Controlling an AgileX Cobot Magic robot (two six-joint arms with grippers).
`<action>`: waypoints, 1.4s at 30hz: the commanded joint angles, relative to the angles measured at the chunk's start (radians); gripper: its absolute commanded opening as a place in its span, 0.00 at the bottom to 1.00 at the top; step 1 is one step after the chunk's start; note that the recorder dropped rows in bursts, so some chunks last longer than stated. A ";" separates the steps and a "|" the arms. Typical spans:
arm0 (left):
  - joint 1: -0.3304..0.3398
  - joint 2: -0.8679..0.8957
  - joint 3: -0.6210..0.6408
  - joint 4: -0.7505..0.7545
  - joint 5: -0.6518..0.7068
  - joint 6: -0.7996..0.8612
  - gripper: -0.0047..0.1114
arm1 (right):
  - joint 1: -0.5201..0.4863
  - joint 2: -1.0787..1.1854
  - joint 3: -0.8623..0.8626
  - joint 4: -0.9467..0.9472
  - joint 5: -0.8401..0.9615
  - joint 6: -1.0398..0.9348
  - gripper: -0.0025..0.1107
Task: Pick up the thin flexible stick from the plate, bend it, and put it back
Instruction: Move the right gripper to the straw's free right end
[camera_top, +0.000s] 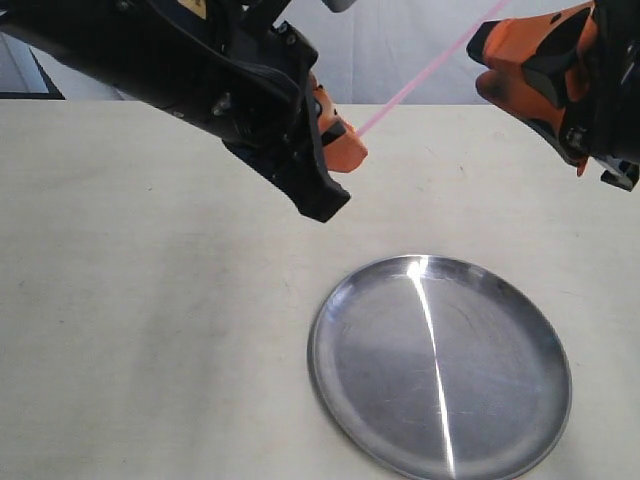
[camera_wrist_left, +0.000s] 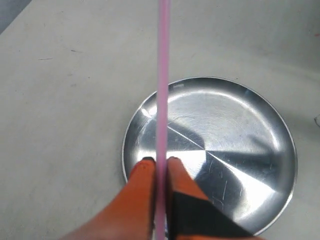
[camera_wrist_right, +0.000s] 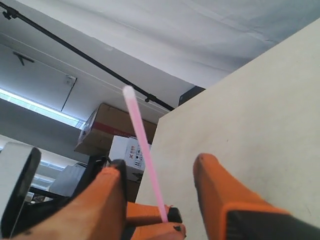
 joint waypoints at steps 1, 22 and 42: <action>0.003 -0.007 0.002 -0.029 -0.002 -0.004 0.04 | 0.004 0.009 -0.007 0.004 -0.012 -0.010 0.41; 0.003 -0.007 0.002 -0.030 0.034 0.004 0.04 | 0.004 0.032 -0.058 0.004 0.018 -0.032 0.41; 0.003 -0.007 0.002 -0.099 0.062 0.102 0.04 | 0.126 0.193 -0.097 0.004 -0.090 -0.132 0.01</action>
